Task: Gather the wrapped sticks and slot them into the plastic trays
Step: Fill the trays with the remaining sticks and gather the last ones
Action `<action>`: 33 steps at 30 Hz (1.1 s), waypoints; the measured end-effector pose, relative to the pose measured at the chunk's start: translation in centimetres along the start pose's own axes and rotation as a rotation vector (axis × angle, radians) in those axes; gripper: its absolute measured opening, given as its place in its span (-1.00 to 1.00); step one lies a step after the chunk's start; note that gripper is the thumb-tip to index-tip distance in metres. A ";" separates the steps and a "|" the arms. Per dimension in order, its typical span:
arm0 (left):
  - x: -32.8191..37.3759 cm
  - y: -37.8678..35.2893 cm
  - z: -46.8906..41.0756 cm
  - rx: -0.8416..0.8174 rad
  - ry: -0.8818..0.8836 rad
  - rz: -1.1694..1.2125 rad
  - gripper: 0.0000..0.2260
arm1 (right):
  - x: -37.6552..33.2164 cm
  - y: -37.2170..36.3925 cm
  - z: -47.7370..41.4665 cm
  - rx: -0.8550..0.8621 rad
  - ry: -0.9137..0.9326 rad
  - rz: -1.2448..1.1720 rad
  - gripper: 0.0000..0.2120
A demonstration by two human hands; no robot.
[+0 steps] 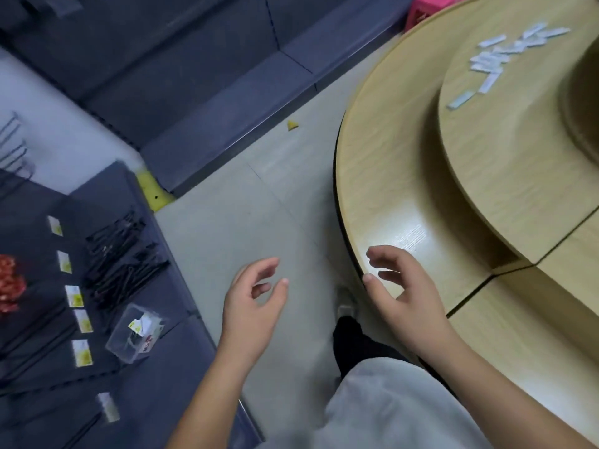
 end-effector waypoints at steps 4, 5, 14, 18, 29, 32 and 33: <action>-1.2 4.0 -5.9 0.015 0.058 0.035 -0.72 | -0.5 -1.4 -8.1 -0.032 -0.014 -0.030 -0.65; -1.2 4.8 -7.6 0.016 0.066 0.043 -0.72 | -0.7 -1.5 -10.3 -0.039 -0.016 -0.044 -0.63; 2.4 8.2 -24.4 -0.108 0.111 0.050 -0.71 | -2.6 0.3 -25.5 -0.053 -0.092 -0.128 -0.61; 3.6 7.9 -32.7 -0.221 0.111 0.062 -0.73 | -1.8 2.3 -30.1 0.067 -0.158 -0.173 -0.64; 8.1 3.9 -59.9 -0.782 -0.021 -0.111 -0.73 | -0.9 6.4 -42.0 0.569 -0.357 -0.174 -0.67; 10.9 0.6 -65.3 -0.936 -0.073 -0.186 -0.74 | -1.1 6.9 -43.2 0.718 -0.432 -0.259 -0.70; 11.9 -0.8 -66.8 -0.990 -0.097 -0.205 -0.75 | -1.0 7.0 -43.5 0.771 -0.442 -0.264 -0.71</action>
Point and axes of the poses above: each hand's wrist, its own z-axis away from the middle knuckle, its own y-axis out of the back of the hand, x = y × z, the point moved 4 cm from there along -z, towards the middle knuckle, and after that the axes turned 15 degrees about -x, right-handed, at the moved point
